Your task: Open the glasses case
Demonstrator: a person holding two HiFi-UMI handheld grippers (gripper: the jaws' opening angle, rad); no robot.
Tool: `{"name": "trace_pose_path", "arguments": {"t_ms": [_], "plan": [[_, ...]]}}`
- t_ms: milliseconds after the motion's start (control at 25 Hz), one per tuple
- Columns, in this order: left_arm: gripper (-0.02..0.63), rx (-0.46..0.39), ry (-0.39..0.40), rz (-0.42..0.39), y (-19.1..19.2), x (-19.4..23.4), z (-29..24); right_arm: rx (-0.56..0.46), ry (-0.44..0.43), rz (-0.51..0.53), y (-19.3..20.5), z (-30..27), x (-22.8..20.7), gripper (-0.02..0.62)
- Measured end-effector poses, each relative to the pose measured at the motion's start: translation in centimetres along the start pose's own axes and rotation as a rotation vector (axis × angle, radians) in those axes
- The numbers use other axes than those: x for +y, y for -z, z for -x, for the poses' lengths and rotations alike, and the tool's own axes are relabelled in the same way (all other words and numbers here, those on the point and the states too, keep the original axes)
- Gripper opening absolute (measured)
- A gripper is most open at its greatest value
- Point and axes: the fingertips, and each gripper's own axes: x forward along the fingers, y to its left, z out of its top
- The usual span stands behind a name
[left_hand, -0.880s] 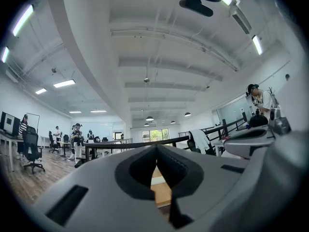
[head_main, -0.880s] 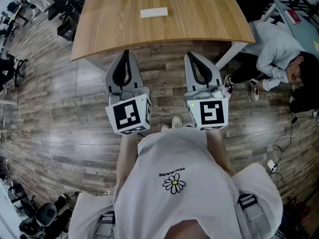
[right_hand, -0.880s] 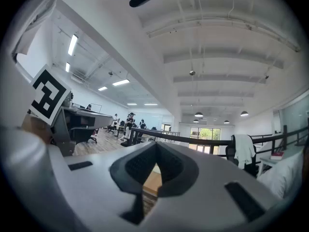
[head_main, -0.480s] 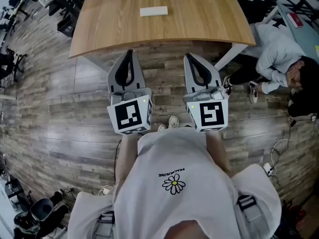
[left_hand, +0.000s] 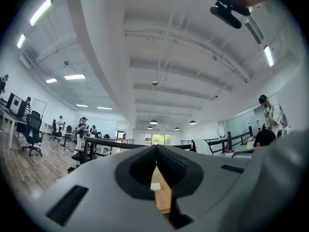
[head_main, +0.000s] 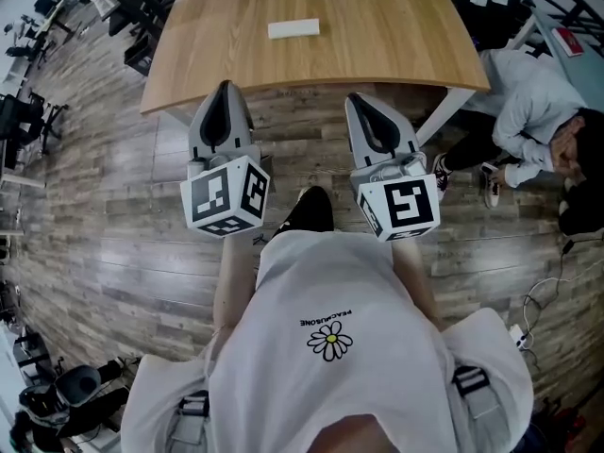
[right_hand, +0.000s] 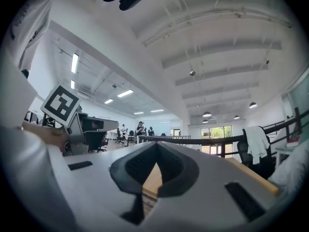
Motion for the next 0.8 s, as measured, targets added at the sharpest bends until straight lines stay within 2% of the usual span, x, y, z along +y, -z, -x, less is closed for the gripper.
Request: {"name": "trace_pose_path", "arguments": {"t_ms": [280,480,800], "plan": [[0.015,-0.005,-0.040,0.001,-0.7,1.3,-3.3,-0.033,0.026,-0.007,-0.4,-1.4,-3.2,0.006],[0.015,-0.008,-0.018,-0.015,0.2,1.1,-7.5,-0.024,0.029,0.057,-0.4,-3.2,-5.6,0.005],[0.015,-0.013,-0.026,0.016,1.4,4.9,-14.0,-0.015,0.054,0.059,0.3,-10.0,-8.3,0.006]]}}
